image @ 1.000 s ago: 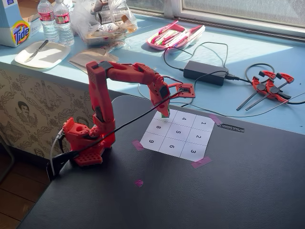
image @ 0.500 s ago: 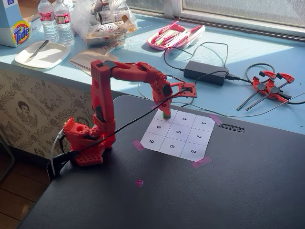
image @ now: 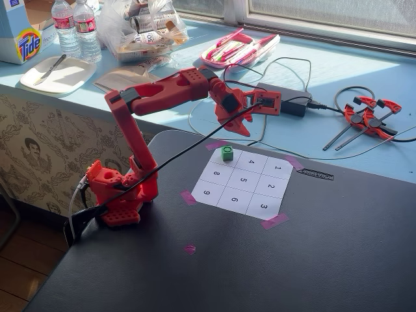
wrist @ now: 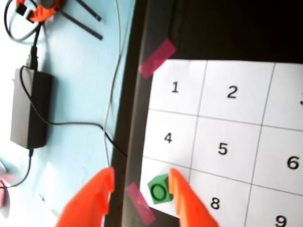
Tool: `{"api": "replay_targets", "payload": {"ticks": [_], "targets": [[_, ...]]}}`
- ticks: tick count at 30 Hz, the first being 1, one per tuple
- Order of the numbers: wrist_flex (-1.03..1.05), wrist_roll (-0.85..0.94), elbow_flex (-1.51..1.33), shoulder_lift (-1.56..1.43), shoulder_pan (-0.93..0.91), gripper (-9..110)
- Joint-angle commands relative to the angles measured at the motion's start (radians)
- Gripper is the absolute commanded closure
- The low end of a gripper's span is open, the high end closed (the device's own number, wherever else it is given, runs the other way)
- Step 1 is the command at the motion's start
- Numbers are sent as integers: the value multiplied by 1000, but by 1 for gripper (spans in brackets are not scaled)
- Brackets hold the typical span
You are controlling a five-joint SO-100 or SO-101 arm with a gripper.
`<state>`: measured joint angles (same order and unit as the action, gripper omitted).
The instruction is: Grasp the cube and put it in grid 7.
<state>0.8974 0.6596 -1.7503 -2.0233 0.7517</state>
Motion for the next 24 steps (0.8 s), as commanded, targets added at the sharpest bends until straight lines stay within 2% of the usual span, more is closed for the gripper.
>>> {"api": "replay_targets", "payload": {"ticks": [1,4,13,24], "targets": [[54,-181,25,-198,-156,101],[130,-287,-63,-345,-302,101],[166,-318,-540,-787,-581,101],[86,-456,-913,-1054,-643,101]]}}
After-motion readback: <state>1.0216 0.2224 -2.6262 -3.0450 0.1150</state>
